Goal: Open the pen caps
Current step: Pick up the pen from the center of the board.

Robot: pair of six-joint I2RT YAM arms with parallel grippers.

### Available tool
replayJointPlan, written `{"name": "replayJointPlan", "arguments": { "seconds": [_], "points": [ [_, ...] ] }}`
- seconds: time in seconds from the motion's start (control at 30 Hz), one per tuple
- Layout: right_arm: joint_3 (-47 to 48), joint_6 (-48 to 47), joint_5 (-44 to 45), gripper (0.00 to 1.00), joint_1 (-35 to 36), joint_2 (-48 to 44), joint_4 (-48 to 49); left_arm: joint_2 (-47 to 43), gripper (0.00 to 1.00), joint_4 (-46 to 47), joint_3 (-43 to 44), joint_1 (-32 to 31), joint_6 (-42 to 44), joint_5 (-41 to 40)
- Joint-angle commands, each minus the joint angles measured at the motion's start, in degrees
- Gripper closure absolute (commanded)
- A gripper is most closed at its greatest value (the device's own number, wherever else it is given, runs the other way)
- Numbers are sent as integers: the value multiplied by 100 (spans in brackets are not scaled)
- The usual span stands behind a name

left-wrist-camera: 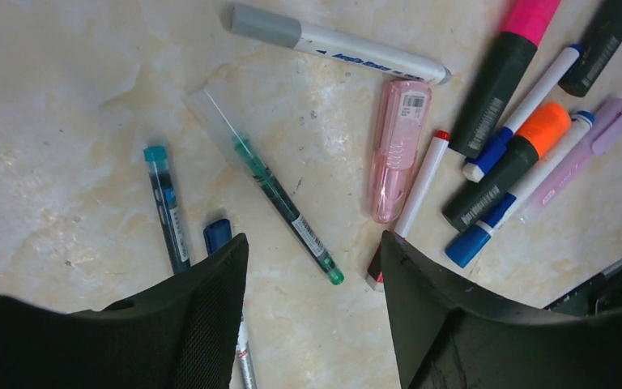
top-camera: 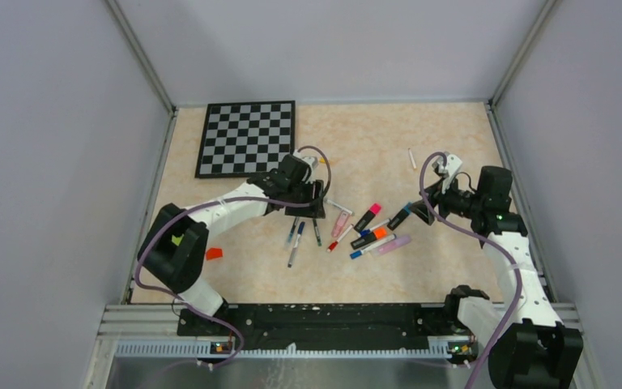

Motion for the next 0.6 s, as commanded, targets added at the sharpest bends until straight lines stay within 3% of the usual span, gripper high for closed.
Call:
{"name": "replayJointPlan", "arguments": {
  "seconds": [0.0, 0.1, 0.33, 0.57],
  "points": [
    [15, -96, -175, 42, -53, -7, 91, 36, 36, -3, 84, -353, -1124, -1215],
    [15, -88, -167, 42, -54, -8, 87, 271, 36, -134, 221, -581, -1321, -1597],
    [6, -70, -131, 42, -55, -5, 115, 547, 52, -255, 396, -813, -1660, -1902],
    [-2, -61, -113, 42, -53, 4, 124, 801, 60, -274, 451, -903, -1673, -1957]
  ]
}}
